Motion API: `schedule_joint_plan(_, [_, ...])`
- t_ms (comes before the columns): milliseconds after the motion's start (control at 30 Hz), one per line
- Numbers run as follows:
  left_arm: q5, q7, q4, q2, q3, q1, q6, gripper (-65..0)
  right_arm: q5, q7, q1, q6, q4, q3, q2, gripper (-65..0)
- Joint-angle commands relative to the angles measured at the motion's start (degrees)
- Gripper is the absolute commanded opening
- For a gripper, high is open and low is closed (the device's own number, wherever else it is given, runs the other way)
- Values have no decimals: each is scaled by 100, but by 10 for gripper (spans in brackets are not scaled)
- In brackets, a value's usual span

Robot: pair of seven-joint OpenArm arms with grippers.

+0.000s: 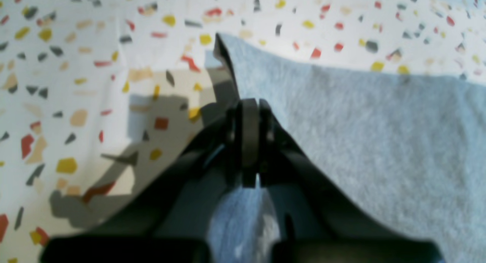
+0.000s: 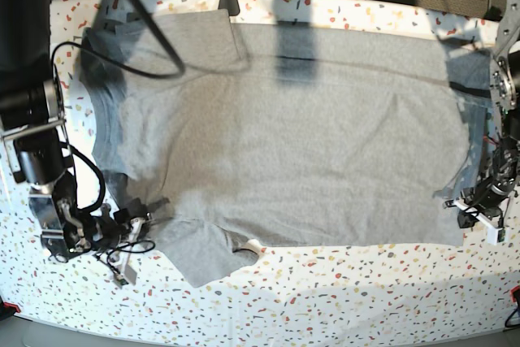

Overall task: Fold the T-shirt properly
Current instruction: 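Lift the hem and fold it over toward the collar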

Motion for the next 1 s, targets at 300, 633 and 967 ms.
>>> schedule_joint_plan(300, [-313,-61,114,-173,4,-166,-295,-650,619,-203,-1878,-1543,3738,232,1086,-650])
schedule_joint_plan(633, [-435,31,857,-181,4,463,-398,-650,354,-361,-3182,-2243,5556,940,1342,-650])
schedule_joint_plan(967, [-1436,658,3982,-404,-2,2409,37,-650,328,-361,-4540,-2238,6463,1928,1342,-650])
